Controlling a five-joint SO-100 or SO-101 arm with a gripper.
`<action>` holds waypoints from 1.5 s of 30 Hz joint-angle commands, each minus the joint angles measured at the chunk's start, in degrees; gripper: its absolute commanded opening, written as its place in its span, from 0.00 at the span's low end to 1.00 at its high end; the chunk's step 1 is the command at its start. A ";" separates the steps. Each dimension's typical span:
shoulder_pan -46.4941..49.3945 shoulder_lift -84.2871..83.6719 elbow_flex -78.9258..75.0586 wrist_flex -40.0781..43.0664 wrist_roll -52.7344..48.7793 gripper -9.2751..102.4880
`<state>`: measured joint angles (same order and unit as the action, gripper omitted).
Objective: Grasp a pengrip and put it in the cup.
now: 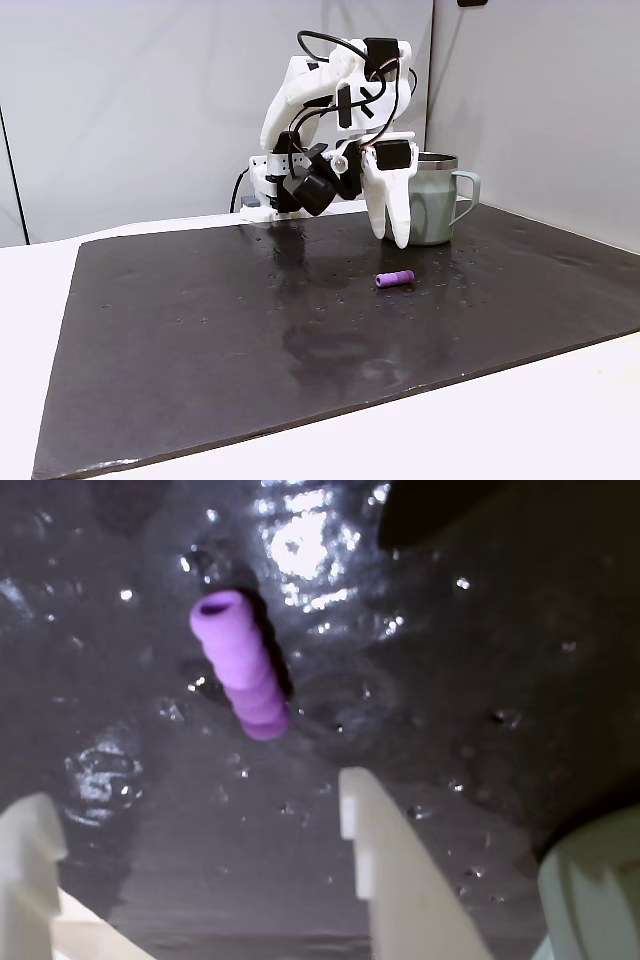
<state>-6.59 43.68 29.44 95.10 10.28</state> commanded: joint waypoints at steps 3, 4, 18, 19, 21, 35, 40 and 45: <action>-0.26 -3.78 -7.03 -0.79 -0.62 0.34; -0.35 -4.92 -7.91 -0.79 -0.70 0.34; -2.02 -16.52 -13.97 -2.11 -1.41 0.26; -2.11 -16.96 -13.97 -2.11 -1.41 0.22; -2.37 -17.40 -13.80 -2.11 -1.58 0.13; -1.85 6.24 -1.76 -1.23 -2.29 0.08; -1.85 22.24 5.71 -1.14 -2.90 0.08; -1.23 34.54 10.20 -1.14 -3.60 0.08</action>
<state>-7.73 68.38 39.38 94.48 7.56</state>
